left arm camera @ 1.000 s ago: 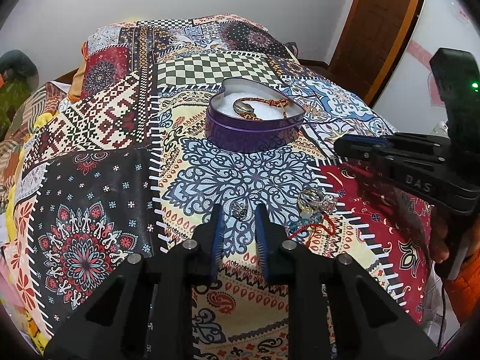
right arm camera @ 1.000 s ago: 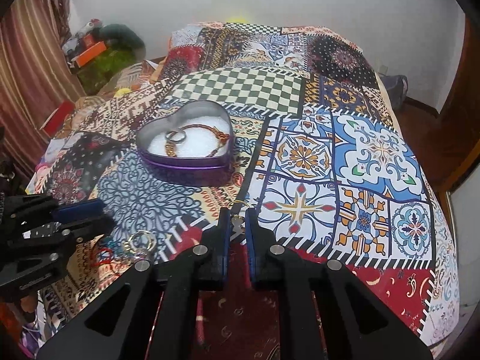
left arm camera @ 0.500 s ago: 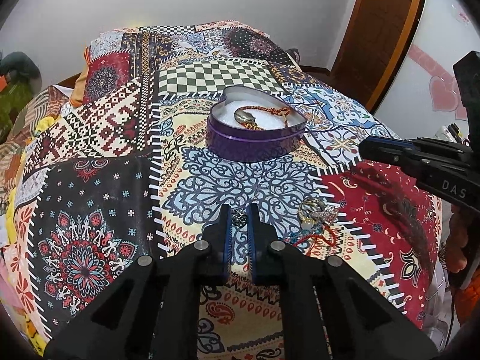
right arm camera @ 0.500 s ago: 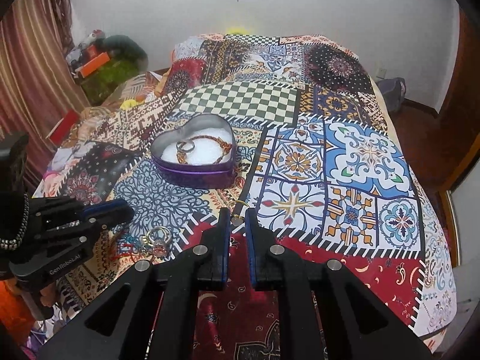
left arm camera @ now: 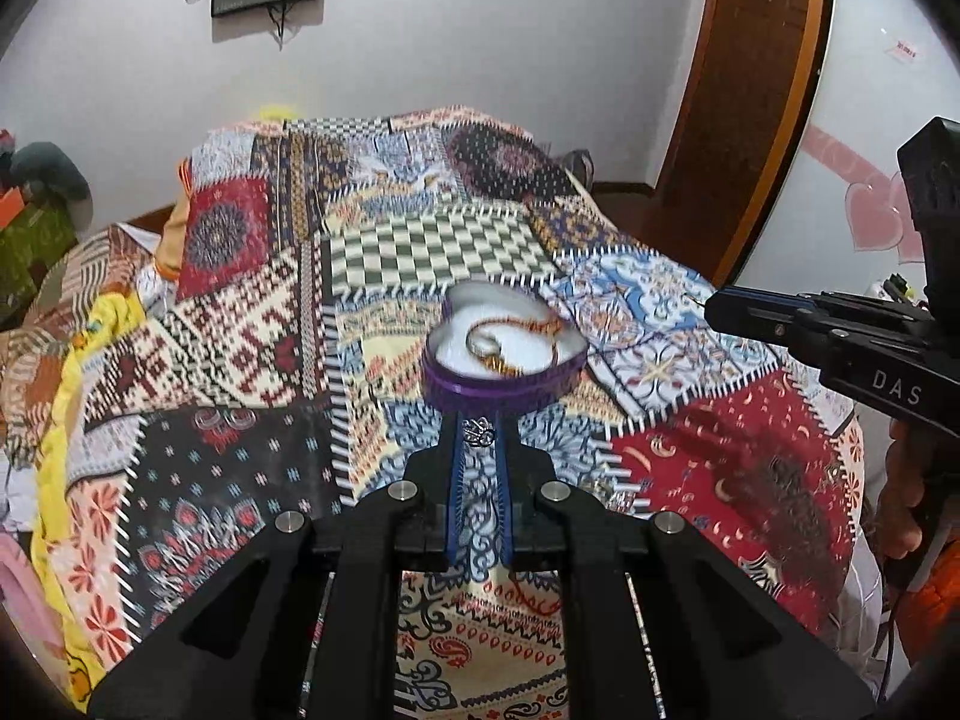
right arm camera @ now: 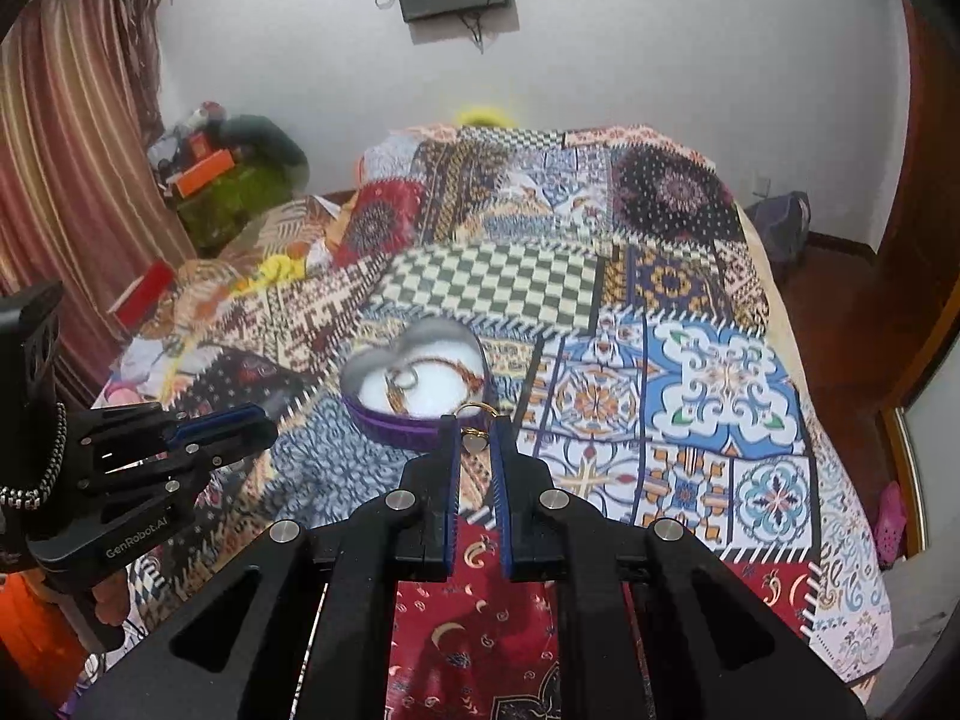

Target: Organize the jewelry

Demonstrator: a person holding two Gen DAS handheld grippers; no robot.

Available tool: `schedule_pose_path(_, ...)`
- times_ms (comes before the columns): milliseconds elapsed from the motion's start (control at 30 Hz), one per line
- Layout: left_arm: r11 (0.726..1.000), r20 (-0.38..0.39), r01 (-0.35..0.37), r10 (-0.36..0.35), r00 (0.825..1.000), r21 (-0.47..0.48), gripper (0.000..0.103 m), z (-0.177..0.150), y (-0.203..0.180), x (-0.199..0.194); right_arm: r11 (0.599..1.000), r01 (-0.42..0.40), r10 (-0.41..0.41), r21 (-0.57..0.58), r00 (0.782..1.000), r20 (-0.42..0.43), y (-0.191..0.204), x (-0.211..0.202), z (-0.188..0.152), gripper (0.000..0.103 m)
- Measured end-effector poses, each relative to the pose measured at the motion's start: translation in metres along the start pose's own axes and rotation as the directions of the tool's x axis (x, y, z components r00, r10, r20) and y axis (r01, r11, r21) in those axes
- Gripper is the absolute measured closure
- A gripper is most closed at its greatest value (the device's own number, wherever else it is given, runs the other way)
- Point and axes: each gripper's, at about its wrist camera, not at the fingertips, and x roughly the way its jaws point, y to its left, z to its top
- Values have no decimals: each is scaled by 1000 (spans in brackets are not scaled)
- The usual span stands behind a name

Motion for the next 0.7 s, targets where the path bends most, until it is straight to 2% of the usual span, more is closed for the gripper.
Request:
schedule_pose_path(333, 1000, 69, 11, -10, 998, -15, 94, 17, 1, -13, 999, -36, 37, -12, 997, 62, 11, -12, 13, 94)
schedule_pose_path(700, 999, 115, 39, -37, 993, -11, 94, 42, 1, -7, 997, -62, 64, -35, 996, 62, 16, 6, 22, 94)
